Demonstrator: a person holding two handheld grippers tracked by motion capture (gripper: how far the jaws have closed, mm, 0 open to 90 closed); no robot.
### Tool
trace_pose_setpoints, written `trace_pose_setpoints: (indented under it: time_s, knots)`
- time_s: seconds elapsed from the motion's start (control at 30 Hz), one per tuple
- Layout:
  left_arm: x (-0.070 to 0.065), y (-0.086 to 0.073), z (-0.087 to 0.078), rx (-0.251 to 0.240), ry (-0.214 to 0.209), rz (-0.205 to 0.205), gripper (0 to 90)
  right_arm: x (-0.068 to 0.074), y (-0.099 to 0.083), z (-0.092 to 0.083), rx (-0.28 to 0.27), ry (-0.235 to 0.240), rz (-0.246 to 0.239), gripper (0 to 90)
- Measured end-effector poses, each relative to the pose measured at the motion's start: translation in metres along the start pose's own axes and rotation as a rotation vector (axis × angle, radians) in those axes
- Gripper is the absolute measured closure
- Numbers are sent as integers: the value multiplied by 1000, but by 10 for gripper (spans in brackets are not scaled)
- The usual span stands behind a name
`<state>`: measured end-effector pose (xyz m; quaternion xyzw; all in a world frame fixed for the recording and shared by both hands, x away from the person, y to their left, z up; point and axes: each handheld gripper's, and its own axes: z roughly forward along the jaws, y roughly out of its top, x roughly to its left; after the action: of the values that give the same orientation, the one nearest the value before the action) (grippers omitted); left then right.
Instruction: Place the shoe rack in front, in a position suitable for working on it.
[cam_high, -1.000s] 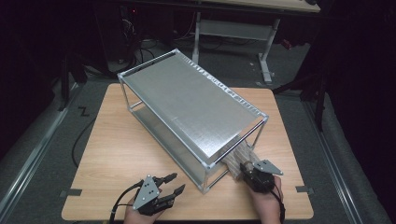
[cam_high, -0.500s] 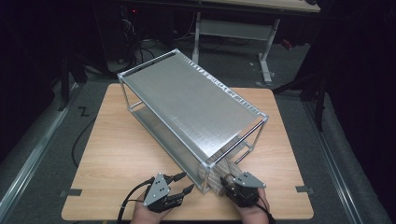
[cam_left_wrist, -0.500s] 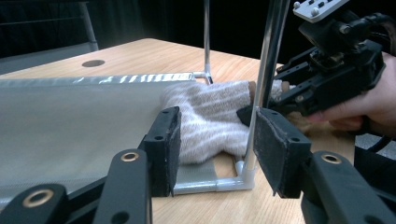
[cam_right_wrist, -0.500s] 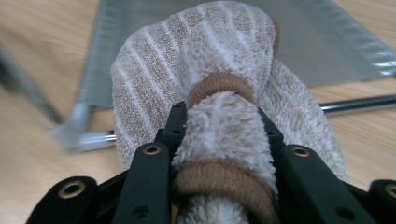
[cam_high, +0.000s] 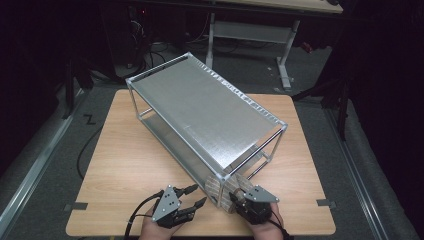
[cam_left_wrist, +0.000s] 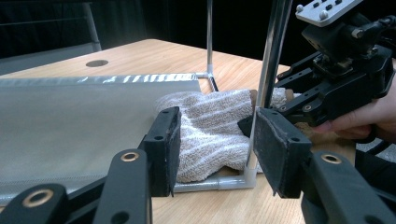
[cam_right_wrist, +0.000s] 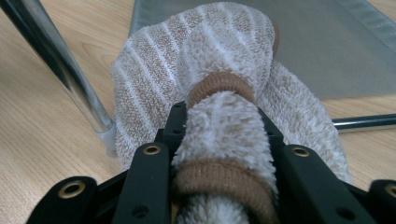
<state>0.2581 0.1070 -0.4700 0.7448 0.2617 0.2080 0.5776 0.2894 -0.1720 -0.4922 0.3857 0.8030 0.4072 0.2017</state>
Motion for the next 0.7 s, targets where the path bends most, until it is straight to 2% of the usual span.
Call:
trace_pose_setpoints:
  time_s: [0.1, 0.27, 0.57, 0.7]
  knots:
    - [0, 0, 0, 3, 0, 4, 516, -1, 0, 0, 2, -5, -9, 665]
    - [1, -1, -4, -1, 9, 1, 515, -8, 0, 1, 3, -43, -9, 666]
    - [0, -1, -8, -1, 16, 3, 515, -35, -3, -2, -6, -114, 44, 667]
    - [0, -2, -8, 3, 17, 3, 514, -48, -5, -2, -8, -140, 85, 666]
